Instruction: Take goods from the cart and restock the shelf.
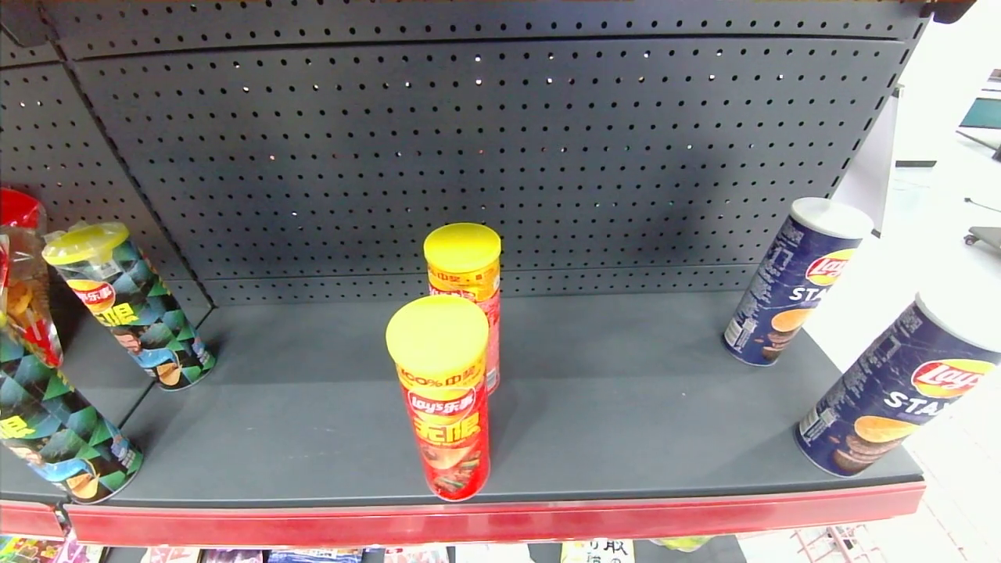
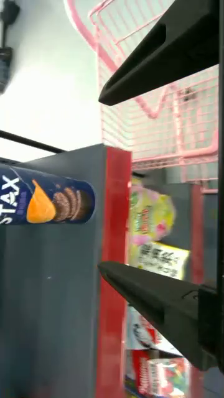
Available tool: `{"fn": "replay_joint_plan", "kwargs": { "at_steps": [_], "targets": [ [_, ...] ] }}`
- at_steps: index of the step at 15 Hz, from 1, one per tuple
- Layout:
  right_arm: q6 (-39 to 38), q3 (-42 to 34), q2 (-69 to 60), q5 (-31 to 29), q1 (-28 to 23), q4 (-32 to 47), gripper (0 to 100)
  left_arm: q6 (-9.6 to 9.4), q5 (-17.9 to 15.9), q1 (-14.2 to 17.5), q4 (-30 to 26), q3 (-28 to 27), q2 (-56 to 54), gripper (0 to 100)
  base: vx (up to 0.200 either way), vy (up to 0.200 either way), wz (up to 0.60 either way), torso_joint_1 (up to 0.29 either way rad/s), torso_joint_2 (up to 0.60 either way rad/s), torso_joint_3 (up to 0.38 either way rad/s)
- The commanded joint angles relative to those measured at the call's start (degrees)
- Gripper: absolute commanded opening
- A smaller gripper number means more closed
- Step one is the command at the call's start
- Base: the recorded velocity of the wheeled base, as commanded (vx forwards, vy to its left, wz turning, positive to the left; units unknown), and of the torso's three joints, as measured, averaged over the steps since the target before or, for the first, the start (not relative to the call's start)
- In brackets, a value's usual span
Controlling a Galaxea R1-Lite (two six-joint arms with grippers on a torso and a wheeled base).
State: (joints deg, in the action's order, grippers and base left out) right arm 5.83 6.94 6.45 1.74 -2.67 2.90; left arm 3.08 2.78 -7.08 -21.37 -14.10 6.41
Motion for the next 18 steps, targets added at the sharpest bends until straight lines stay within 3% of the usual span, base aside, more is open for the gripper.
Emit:
{"fn": "replay_joint_plan", "kwargs": {
  "at_steps": [1, 3, 9, 18],
  "targets": [
    [-2.1, -5.8, -3.3, 2.8, 1.5, -4.1, 100, 0.34, -0.2, 0.1, 12.8, 8.7, -1.1, 100, 0.0, 0.0, 0.0, 0.0, 0.0, 0.0],
    [-2.7, -5.3, -6.4, 3.9, 2.8, -2.4, 100, 0.26, 0.9, 0.1, 21.5, 13.3, -1.1, 100, 0.0, 0.0, 0.0, 0.0, 0.0, 0.0],
    [-7.0, -6.9, -6.4, 2.7, 2.8, -3.0, 100, 0.26, 1.4, 0.1, 21.6, 14.1, -1.1, 100, 0.0, 0.0, 0.0, 0.0, 0.0, 0.0],
    [-5.7, -6.9, -6.4, 2.4, 2.8, -3.0, 100, -0.1, 1.2, 0.1, 21.6, 14.1, -1.1, 100, -0.022, 0.0, 0.0, 0.0, 0.0, 0.0]
  ]
}}
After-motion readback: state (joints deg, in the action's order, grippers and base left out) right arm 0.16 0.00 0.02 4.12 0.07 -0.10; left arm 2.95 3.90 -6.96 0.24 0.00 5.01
